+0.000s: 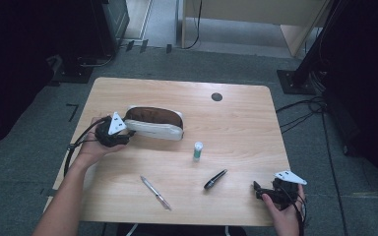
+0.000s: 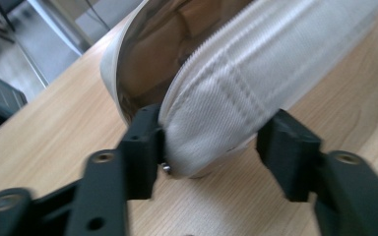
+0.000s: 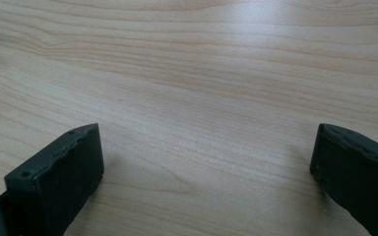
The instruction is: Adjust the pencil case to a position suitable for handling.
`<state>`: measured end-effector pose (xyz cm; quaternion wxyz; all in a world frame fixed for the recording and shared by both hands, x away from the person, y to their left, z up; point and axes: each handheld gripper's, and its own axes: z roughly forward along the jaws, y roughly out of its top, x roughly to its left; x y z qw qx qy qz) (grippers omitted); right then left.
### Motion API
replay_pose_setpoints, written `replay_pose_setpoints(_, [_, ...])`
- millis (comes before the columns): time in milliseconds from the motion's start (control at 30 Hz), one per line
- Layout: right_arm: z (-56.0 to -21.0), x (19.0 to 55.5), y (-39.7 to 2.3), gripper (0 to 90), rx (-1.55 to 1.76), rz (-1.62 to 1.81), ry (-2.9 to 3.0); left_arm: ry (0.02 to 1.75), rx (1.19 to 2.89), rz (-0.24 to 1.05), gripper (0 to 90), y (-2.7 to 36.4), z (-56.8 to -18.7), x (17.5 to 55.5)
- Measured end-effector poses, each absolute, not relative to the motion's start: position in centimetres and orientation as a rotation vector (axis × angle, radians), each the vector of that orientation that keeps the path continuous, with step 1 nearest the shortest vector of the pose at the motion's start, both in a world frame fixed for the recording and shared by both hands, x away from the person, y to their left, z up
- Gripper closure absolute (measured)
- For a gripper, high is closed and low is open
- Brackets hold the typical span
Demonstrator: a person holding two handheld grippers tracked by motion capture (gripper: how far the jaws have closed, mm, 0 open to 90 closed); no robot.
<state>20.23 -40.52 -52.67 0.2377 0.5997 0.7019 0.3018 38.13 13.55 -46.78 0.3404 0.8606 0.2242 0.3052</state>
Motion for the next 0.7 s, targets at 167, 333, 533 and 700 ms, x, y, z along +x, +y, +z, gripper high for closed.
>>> replay_pose_setpoints(167, [-52.7,20.2,-40.5,0.0,1.644,0.827,1.923,0.491,2.252,0.834,75.9,11.6,-46.6,36.7])
replay_pose_setpoints(333, [-52.7,20.2,-40.5,0.0,1.643,0.827,1.924,0.537,2.204,0.880,80.6,9.9,-45.8,35.3])
replay_pose_setpoints(533, [-52.7,20.2,-40.5,0.0,1.643,0.827,1.924,0.536,2.218,0.963,81.0,7.1,-44.9,33.0])
replay_pose_setpoints(700, [-52.7,20.2,-40.5,0.0,1.643,0.827,1.924,0.581,2.217,1.002,81.0,5.1,-44.2,31.5])
